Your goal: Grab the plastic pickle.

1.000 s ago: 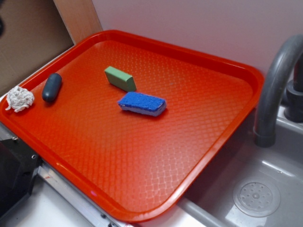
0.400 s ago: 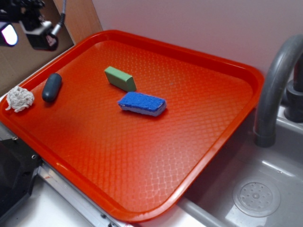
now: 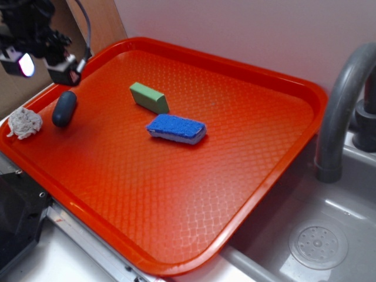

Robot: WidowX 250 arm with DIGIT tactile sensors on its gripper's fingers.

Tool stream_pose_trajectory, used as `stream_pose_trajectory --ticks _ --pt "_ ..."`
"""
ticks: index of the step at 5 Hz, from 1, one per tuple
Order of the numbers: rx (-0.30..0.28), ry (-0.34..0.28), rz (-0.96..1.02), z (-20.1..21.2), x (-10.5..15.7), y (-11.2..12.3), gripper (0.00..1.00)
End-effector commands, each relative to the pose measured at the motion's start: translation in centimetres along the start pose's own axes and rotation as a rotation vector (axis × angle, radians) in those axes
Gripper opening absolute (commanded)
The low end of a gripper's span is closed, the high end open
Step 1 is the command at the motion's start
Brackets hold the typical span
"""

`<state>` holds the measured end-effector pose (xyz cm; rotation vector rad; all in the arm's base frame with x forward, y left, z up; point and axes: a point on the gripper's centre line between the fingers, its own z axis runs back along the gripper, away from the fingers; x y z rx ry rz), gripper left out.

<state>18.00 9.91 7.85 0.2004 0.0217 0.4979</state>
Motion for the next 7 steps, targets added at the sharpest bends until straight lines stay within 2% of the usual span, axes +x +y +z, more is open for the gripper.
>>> stream_pose_trajectory --ticks 1,3,4,5,6,7 --pt "-0.074 0.069 -0.015 -4.7 1.1 -0.4 1.00" --pt "-0.084 0.084 -0.039 -6.3 0.8 -1.0 1.00" --pt "-0.080 0.071 -0.037 -6.0 0.5 -0.8 0.00" --pt "-0.035 0.051 -0.082 -4.6 0.5 -0.8 0.00" --pt "0.017 -0.011 -0.144 -1.2 0.4 -1.8 0.00" --pt "0.028 -0.087 -0.219 4.3 -0.1 -3.9 0.00"
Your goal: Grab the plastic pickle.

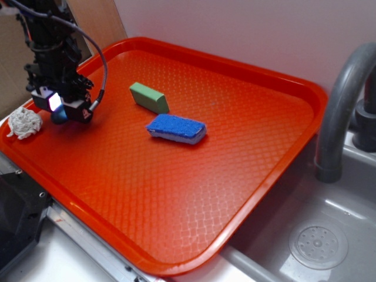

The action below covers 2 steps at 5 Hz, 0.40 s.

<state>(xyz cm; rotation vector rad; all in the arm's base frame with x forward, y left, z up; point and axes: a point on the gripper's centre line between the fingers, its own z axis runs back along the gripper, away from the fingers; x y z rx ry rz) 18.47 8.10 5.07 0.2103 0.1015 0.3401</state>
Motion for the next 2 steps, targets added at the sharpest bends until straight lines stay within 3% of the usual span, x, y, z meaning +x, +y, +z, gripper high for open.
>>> stream_pose_trajectory --ticks 1,2 --pt "-0.028 -0.184 -0.177 11.3 -0.9 -3.6 0.00" --pt "-0.099 -0.207 -0.230 14.4 -2.5 -5.0 0.00"
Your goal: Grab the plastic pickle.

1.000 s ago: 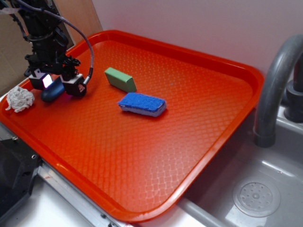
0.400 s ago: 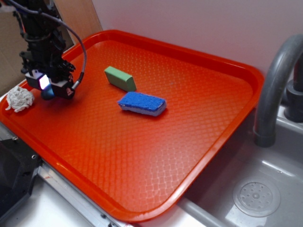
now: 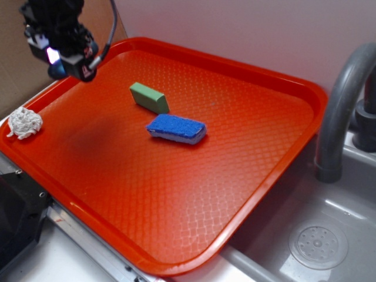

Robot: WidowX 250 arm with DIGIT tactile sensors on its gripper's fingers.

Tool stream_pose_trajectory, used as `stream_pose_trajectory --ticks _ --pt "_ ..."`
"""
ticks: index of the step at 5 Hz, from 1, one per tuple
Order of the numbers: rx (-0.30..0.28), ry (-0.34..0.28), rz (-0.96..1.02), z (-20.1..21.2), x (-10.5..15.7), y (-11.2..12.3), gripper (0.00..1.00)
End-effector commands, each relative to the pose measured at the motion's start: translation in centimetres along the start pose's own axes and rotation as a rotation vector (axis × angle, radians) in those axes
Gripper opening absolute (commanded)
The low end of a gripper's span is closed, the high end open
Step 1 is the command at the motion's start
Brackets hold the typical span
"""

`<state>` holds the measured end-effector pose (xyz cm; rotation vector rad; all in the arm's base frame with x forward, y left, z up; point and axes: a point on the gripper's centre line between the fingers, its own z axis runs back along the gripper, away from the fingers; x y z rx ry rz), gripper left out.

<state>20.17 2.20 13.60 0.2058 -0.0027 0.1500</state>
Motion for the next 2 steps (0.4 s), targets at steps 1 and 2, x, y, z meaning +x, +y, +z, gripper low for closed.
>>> stream_pose_trajectory --ticks 1,2 --pt "-0.157 -0.107 -0.094 7.43 -1.84 -2.45 0.00" --pt "-0.164 -0.063 -0.120 7.02 -1.42 -2.53 0.00"
